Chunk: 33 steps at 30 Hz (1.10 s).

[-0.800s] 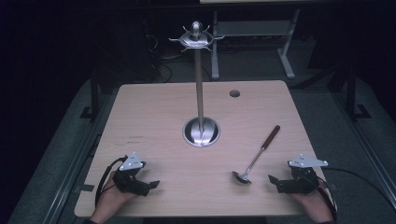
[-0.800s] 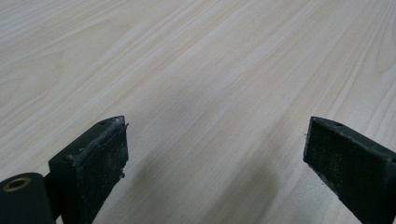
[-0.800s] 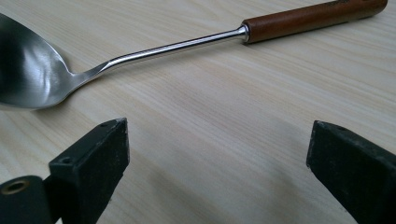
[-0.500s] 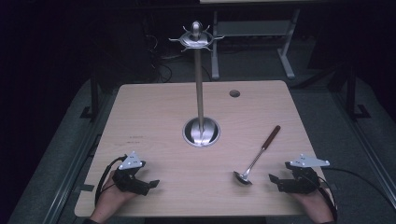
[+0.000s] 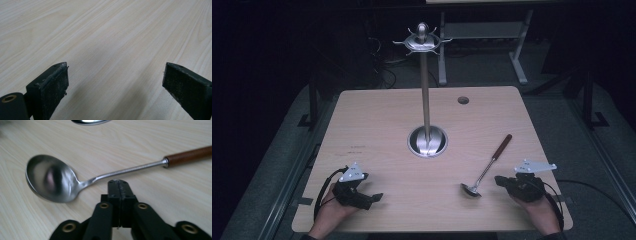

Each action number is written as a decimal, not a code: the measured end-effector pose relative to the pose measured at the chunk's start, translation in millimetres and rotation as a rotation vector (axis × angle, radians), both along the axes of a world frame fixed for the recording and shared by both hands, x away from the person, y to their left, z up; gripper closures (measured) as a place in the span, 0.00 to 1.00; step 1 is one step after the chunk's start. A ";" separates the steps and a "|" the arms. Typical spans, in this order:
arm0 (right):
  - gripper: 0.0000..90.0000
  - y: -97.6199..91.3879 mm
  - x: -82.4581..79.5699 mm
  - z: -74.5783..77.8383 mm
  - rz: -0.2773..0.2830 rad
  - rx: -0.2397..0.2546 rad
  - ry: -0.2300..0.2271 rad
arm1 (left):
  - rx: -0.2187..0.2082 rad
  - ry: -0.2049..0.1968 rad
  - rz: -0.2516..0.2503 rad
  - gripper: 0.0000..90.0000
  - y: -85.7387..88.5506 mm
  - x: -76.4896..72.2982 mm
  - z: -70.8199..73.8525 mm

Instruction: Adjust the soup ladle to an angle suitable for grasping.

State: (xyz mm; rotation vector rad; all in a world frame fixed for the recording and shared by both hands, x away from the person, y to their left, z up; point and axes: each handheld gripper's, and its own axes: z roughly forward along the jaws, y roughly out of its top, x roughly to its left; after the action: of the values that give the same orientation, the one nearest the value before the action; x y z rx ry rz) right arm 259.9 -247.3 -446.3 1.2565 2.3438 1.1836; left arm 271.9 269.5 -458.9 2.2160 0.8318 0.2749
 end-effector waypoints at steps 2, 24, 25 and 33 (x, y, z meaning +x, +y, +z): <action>1.00 8.4 8.5 3.4 0.020 0.006 -0.001 | -0.003 0.001 0.001 0.07 0.1 0.4 -0.6; 1.00 60.2 40.7 -6.5 0.124 -0.093 0.058 | -0.018 0.015 -0.004 0.07 -0.5 -0.6 -1.9; 1.00 60.2 41.0 -7.6 0.125 -0.098 0.061 | -0.015 0.016 -0.005 0.07 -0.4 -0.6 -1.8; 1.00 58.5 40.1 -11.7 0.124 -0.122 0.090 | -0.025 0.015 -0.003 0.07 0.2 -0.7 -1.9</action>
State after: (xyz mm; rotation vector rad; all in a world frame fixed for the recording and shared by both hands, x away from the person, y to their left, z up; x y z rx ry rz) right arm 300.1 -188.7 -458.0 1.1623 2.5496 1.0207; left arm 271.2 269.7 -460.8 2.1981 0.8360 0.2458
